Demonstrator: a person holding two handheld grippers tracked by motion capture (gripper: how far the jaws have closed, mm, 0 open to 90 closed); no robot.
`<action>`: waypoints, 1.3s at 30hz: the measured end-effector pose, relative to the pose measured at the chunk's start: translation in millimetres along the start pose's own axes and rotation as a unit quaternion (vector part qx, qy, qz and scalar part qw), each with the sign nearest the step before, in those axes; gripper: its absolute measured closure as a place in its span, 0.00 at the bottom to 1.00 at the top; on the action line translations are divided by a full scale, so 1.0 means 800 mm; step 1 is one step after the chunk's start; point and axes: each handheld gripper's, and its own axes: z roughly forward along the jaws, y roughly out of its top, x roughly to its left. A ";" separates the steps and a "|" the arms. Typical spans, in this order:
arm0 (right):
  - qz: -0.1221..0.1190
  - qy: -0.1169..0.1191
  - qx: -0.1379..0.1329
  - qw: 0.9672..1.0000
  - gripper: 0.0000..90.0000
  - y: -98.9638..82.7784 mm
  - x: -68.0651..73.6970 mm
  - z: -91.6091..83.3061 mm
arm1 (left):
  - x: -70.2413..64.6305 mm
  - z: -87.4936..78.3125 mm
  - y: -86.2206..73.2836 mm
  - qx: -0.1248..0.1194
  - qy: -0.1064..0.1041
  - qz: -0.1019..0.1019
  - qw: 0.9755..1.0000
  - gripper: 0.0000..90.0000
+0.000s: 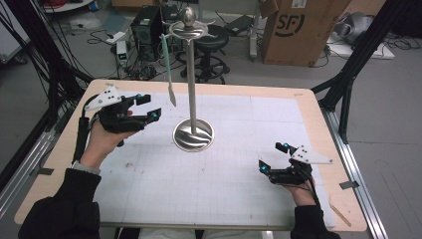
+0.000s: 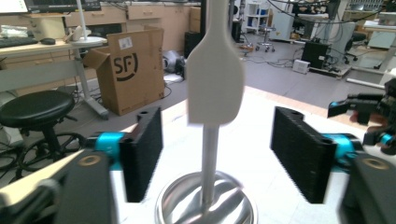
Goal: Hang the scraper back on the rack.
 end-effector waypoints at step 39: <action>0.027 -0.022 -0.011 0.999 0.06 -0.005 -0.009 -0.005 | 0.002 -0.082 -0.132 -0.003 0.051 -0.025 0.998 0.06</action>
